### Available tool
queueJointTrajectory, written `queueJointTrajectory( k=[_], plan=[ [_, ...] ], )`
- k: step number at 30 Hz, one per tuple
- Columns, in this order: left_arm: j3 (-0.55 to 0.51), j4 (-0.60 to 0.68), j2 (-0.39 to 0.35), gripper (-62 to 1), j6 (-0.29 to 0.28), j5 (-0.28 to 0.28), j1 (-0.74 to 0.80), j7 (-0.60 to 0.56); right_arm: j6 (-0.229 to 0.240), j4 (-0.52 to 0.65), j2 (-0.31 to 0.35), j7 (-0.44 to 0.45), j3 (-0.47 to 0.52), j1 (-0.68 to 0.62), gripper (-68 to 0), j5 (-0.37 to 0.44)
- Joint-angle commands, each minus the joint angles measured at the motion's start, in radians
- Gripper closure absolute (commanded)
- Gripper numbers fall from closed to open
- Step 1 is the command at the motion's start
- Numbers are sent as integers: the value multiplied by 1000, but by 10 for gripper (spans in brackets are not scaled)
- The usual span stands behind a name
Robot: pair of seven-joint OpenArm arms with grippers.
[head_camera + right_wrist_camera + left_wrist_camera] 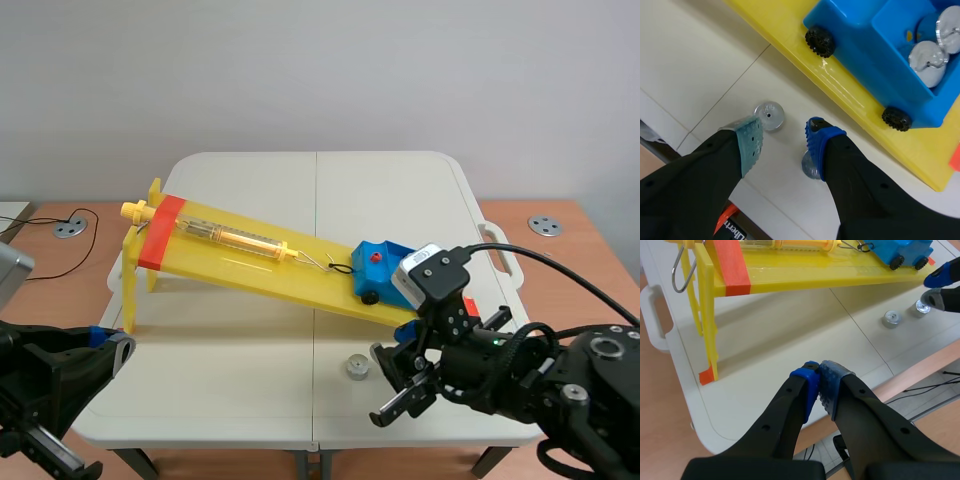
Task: Place the four metal weights on the blue cart on the ramp.
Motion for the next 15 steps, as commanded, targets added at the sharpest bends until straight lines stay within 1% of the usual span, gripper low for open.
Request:
queueJointTrajectory(
  k=[1,4,7,8,12,15],
  plan=[
    [-15,70,6,-27,-26,-59,-26,-99,-16,37,-17,145,2,85,-222,39],
    [-15,70,6,-27,-26,-59,-26,-99,-35,8,-31,160,-11,102,-222,37],
    [-15,70,6,-27,-26,-59,-26,-99,-45,-14,-43,179,-21,119,-222,14],
    [-15,70,6,-27,-26,-59,-26,-99,-56,-20,-47,182,-26,124,-222,14],
    [-15,70,5,-27,-26,-59,-26,-99,-64,-40,-56,194,-47,137,-222,-2],
    [-15,70,5,-27,-26,-59,-26,-99,-92,-48,-59,199,-66,142,-222,-18]
  ],
)
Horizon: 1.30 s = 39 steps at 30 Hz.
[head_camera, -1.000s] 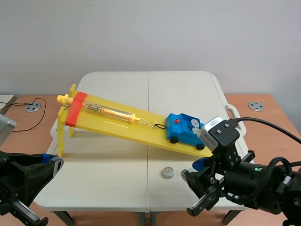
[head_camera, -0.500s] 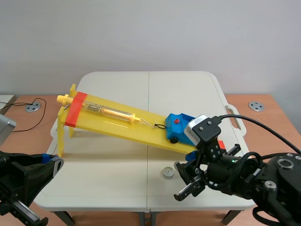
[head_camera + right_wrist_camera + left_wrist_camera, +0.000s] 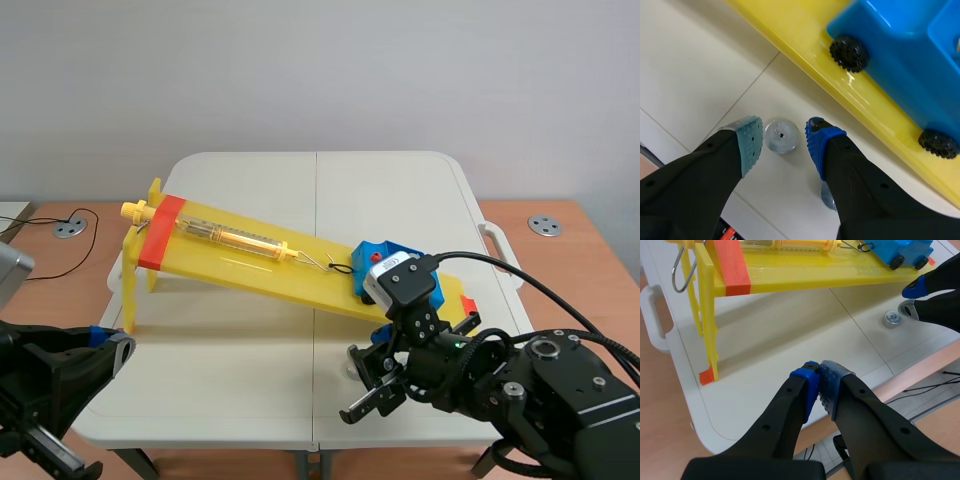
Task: Place the four metal weights on the blue cart on the ramp.
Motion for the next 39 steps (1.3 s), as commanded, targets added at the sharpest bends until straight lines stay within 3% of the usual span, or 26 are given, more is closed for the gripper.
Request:
queueJointTrajectory(
  k=[1,18,39],
  plan=[
    [-15,70,5,-27,-26,-59,-26,-99,-51,51,-6,153,-16,89,-222,22],
    [-15,70,6,-27,-26,-59,-26,-99,-103,-35,-47,167,-72,134,-222,-1],
    [-15,70,6,-27,-26,-59,-26,-100,-159,-80,-47,143,-106,139,-213,-19]
  ],
)
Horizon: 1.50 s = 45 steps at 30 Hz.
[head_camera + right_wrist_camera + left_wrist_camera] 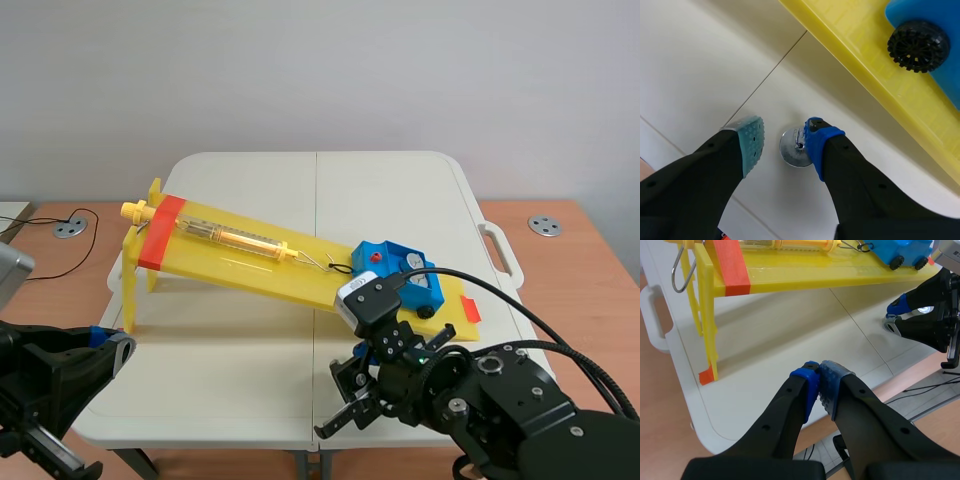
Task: Place the four metal weights on the blue cart on the ramp.
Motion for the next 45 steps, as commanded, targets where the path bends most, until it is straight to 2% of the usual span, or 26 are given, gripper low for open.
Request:
queueJointTrajectory(
  k=[1,7,13,20,23,29,36,41,45],
  plan=[
    [-15,70,6,-27,-26,-59,-26,-100,-36,30,-16,115,-5,95,-205,22],
    [-15,70,6,-27,-26,-59,-26,-100,-40,1,-16,90,-5,95,-111,17],
    [-15,70,6,-27,-26,-59,-26,-100,-42,-7,-13,67,-5,95,-8,-31],
    [-15,70,6,-27,-26,-59,-26,-99,-37,-4,-2,99,-3,94,-6,-26],
    [-15,70,6,-27,-26,-59,-25,-99,-37,29,11,76,-3,87,-6,-16],
    [-15,70,6,-27,-26,-59,-25,-99,-32,223,77,23,21,1,-6,97],
    [-15,70,6,-27,-26,-59,-25,-99,-29,499,154,-44,107,-151,-6,224],
    [-15,70,5,-27,-26,-59,-26,-99,-9,661,166,-68,215,-230,-6,330],
    [-15,70,5,-27,-26,-59,-26,-99,-6,733,156,-67,308,-234,-6,451]
  ],
)
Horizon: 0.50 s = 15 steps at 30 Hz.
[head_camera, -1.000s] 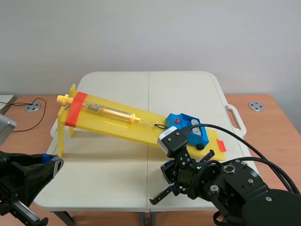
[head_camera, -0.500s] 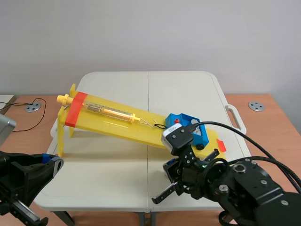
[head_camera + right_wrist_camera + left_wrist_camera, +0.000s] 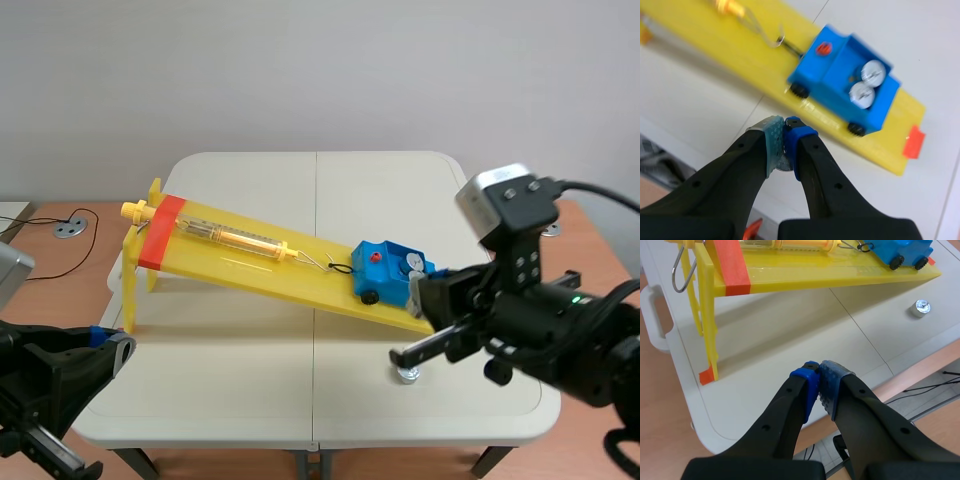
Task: Place the four metal weights on the blue cart on the ramp.
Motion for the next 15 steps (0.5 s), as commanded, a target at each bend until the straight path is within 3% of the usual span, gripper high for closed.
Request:
queueJointTrajectory(
  k=[1,6,12,15],
  plan=[
    [-15,70,5,-27,-26,-59,-26,-99,-11,78,3,128,72,79,-6,124],
    [-15,70,5,-27,-26,-59,-26,-99,-12,43,-69,128,157,153,-6,134],
    [-15,70,5,-27,-26,-59,-26,-98,-16,-60,-145,127,156,261,-6,135],
    [-15,70,5,-27,-26,-59,-26,-98,-15,-122,-179,122,156,315,-6,173]
  ],
)
